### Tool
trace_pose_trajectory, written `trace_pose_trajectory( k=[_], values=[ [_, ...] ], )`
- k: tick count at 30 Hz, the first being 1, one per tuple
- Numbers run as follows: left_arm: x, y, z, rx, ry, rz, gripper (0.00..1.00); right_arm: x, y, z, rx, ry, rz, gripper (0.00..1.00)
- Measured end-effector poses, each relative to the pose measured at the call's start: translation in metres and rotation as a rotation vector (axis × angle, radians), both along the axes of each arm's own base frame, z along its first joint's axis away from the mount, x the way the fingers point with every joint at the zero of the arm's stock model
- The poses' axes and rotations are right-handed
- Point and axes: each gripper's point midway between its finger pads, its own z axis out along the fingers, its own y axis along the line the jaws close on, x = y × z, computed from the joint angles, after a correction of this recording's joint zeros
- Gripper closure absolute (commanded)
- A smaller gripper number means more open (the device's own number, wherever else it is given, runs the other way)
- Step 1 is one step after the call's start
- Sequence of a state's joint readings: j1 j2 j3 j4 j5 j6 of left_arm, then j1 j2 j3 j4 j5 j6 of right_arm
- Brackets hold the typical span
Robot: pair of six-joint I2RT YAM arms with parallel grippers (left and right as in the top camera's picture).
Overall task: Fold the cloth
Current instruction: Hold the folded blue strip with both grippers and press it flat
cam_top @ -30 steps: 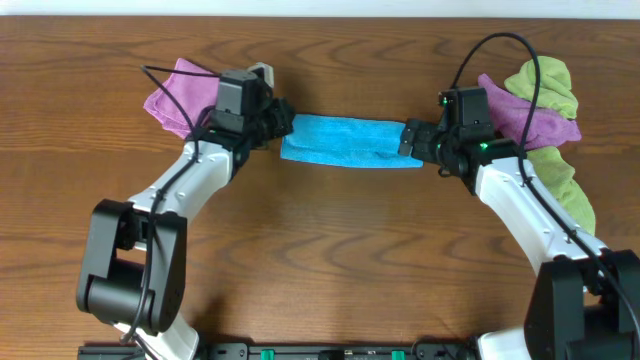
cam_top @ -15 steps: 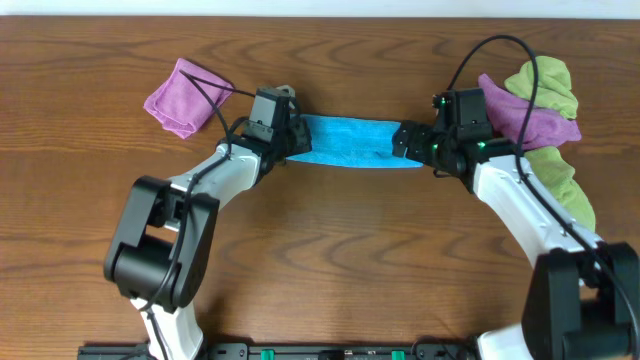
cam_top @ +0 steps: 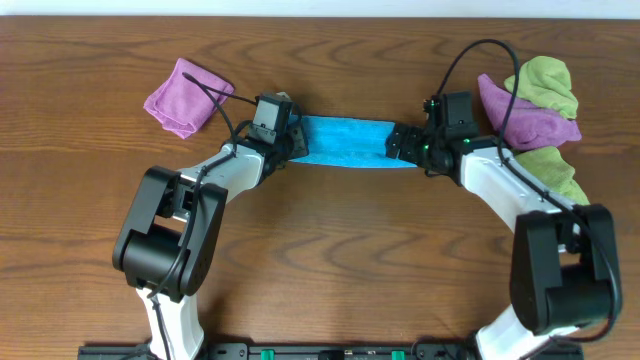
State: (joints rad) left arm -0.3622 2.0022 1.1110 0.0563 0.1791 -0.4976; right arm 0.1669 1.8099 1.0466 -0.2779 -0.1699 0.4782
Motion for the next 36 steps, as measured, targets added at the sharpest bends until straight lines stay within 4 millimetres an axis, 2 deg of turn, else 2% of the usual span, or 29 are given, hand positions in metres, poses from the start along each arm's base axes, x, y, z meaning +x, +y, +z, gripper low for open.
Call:
trace_pose_trajectory(
  k=[11,22,29,36],
  values=[
    [-0.003,0.001,-0.002,0.008,0.020,0.000,0.94,0.006,0.003,-0.019,0.012,0.009,-0.006,0.11],
    [-0.004,0.001,-0.002,0.010,0.026,0.000,0.94,0.008,-0.002,-0.020,-0.013,0.003,-0.020,0.12],
    [-0.005,0.002,-0.003,0.015,0.039,0.001,0.94,0.012,-0.020,-0.023,-0.066,-0.003,-0.065,0.14],
    [-0.006,0.002,-0.003,0.016,0.041,0.000,0.94,0.013,-0.024,-0.024,-0.081,-0.005,-0.075,0.21]
  ],
)
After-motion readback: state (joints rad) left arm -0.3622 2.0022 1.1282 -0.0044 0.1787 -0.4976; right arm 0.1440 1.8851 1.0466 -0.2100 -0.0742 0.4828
